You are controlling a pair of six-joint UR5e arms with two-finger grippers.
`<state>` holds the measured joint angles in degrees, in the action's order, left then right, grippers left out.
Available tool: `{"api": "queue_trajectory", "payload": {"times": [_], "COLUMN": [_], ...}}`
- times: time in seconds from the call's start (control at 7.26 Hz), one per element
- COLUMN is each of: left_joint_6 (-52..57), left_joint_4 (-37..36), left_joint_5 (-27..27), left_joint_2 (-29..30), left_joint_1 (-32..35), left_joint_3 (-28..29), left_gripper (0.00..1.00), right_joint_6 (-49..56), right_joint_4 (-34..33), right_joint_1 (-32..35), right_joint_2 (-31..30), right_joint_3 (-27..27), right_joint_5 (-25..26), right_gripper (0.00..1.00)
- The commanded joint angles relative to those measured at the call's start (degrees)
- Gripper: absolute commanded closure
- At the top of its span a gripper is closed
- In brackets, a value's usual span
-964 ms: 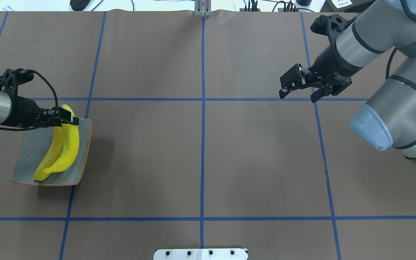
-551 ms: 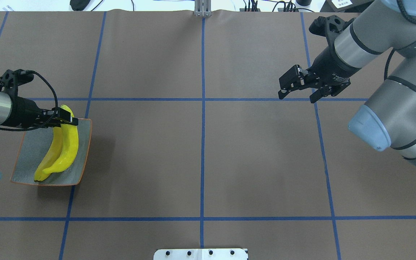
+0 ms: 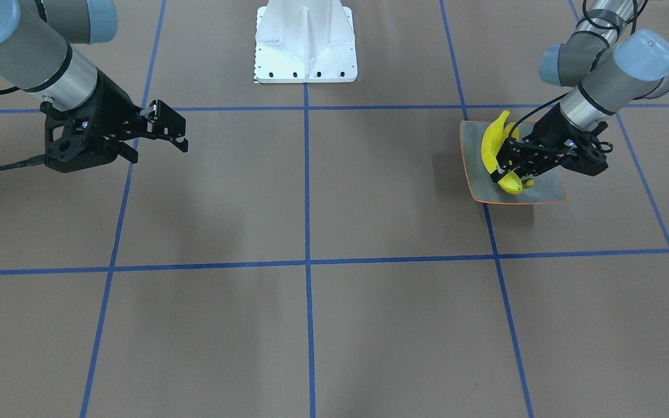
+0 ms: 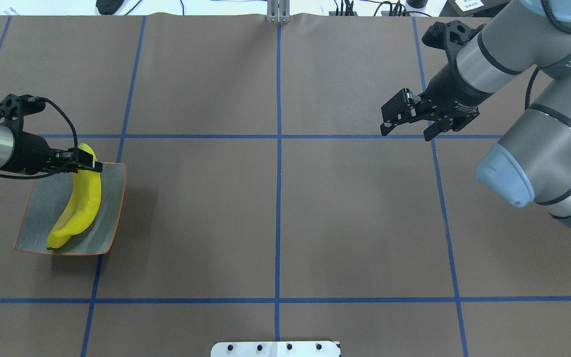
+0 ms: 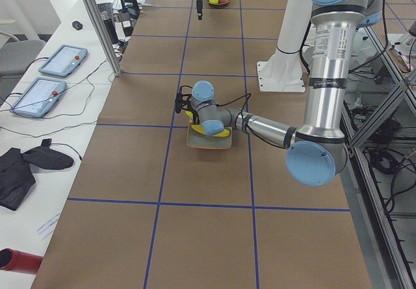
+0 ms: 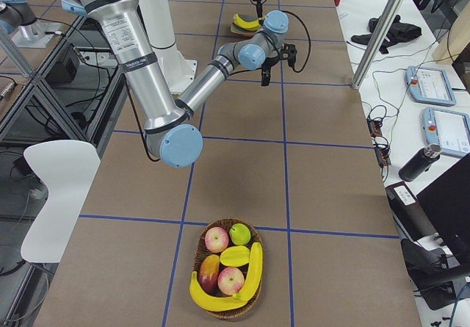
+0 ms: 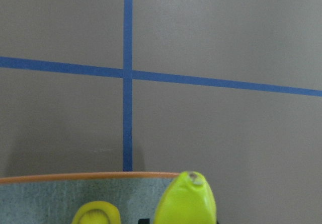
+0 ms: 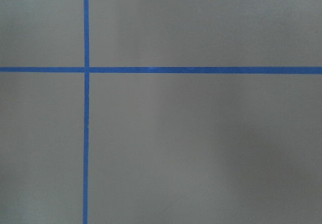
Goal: Transfer all bananas from basket to plate
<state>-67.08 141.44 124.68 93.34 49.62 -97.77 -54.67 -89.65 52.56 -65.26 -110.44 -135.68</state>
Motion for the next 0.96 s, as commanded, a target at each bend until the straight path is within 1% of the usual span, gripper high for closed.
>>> {"api": "queue_trajectory", "payload": {"times": [0.0, 0.14, 0.28, 0.41, 0.69, 0.83], "left_joint_6": [0.1, 0.1, 0.1, 1.0, 11.5, 15.7], "left_joint_4": [-0.1, -0.2, -0.5, -3.6, -12.5, -14.7], "left_joint_5": [0.1, 1.0, 3.3, 4.4, 4.3, 4.3], "left_joint_2": [0.1, 0.2, 0.3, 0.4, 1.1, 1.0], "left_joint_1": [0.2, 2.1, 4.8, 7.7, 11.6, 13.6], "left_joint_3": [-0.2, -0.5, -0.2, -0.2, -0.7, -0.7], "left_gripper": [0.0, 0.0, 0.0, 0.0, 0.0, 0.0], "right_joint_6": [0.0, 0.3, 0.8, 5.1, 19.4, 27.3], "right_joint_4": [0.0, 0.1, 0.0, -0.1, -0.1, -0.1], "right_joint_1": [0.0, 0.2, 1.3, 4.4, 10.9, 14.2], "right_joint_2": [0.0, -0.1, -0.7, -1.7, -6.6, -10.6], "right_joint_3": [0.0, 0.0, 0.3, 1.7, 4.9, 5.6], "right_joint_5": [0.7, 3.3, 4.0, 4.5, 5.1, 5.3], "right_gripper": [0.01, 0.01, 0.01, 0.01, 0.01, 0.01]}}
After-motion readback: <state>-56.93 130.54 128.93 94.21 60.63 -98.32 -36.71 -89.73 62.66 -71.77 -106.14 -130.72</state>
